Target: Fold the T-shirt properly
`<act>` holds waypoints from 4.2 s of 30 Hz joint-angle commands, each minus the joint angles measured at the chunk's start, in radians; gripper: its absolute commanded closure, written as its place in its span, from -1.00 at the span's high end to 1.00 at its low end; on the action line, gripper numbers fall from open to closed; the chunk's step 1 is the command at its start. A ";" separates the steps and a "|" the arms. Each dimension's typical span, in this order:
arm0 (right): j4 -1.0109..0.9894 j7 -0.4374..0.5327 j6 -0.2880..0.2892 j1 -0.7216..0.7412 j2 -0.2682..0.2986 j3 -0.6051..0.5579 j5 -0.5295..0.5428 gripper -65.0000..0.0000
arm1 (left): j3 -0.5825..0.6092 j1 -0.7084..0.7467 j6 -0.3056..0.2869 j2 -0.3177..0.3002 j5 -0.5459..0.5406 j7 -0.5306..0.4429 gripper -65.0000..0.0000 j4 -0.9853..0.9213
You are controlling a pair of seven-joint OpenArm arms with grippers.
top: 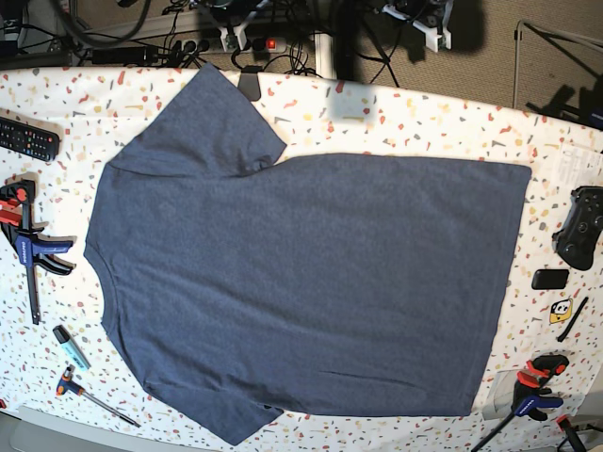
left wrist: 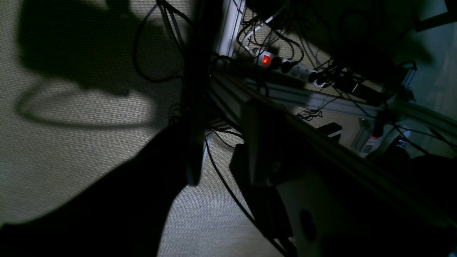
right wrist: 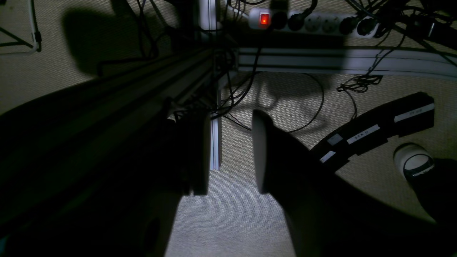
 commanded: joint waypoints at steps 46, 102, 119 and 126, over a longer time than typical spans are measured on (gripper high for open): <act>0.441 -0.070 0.246 -0.324 0.206 0.000 -0.118 -0.37 | 0.000 0.398 -0.132 -0.003 0.011 0.179 -0.37 0.706; 1.922 -0.295 0.129 -0.985 0.484 0.459 -0.306 -0.37 | 0.271 0.476 -0.126 -0.634 0.289 0.254 -0.28 1.738; 1.922 -0.300 0.092 -0.986 0.481 0.458 -0.299 -0.37 | 0.479 0.250 -0.101 -0.660 0.379 0.217 -0.28 1.371; 1.922 -0.304 0.092 -0.986 0.481 0.459 -0.299 -0.37 | 0.479 0.177 -0.101 -0.660 0.378 0.155 -0.28 1.299</act>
